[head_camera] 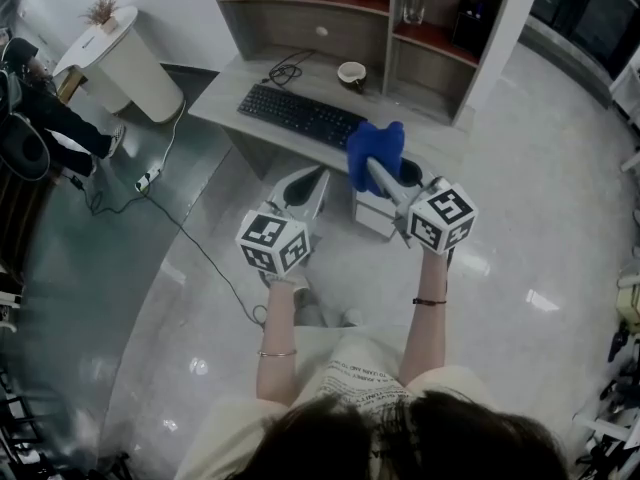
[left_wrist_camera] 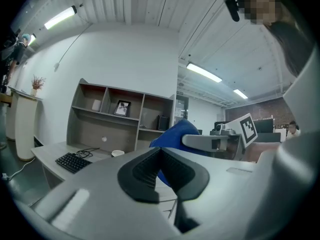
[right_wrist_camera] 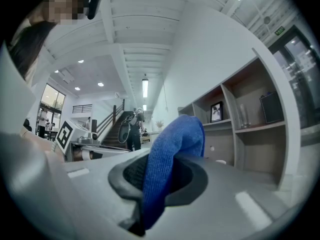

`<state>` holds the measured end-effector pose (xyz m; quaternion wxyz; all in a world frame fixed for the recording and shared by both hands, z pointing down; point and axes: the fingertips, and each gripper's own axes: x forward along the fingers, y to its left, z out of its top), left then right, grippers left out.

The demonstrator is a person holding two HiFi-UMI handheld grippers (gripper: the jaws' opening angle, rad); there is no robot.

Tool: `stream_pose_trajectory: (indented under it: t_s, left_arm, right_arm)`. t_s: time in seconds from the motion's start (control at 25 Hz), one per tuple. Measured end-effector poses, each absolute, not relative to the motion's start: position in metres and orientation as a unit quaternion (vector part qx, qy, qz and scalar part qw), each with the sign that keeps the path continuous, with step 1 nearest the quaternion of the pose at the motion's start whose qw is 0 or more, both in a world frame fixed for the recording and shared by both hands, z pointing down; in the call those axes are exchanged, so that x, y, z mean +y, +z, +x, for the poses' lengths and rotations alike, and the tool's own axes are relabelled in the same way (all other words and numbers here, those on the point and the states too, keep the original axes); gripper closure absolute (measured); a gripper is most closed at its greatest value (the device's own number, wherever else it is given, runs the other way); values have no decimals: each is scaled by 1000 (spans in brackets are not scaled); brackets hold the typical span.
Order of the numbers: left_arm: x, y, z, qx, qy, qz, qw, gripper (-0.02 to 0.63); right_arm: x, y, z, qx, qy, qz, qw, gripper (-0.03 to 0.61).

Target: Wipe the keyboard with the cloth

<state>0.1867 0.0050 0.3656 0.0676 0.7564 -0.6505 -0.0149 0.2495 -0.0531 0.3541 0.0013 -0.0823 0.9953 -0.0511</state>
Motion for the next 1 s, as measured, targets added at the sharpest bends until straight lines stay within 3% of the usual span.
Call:
stream_pose_trajectory:
  t_s: [1.0]
  left_arm:
    - [-47, 390, 107, -590, -3, 801, 102, 612]
  right_arm:
    - [-99, 378, 185, 984, -81, -160, -15, 520]
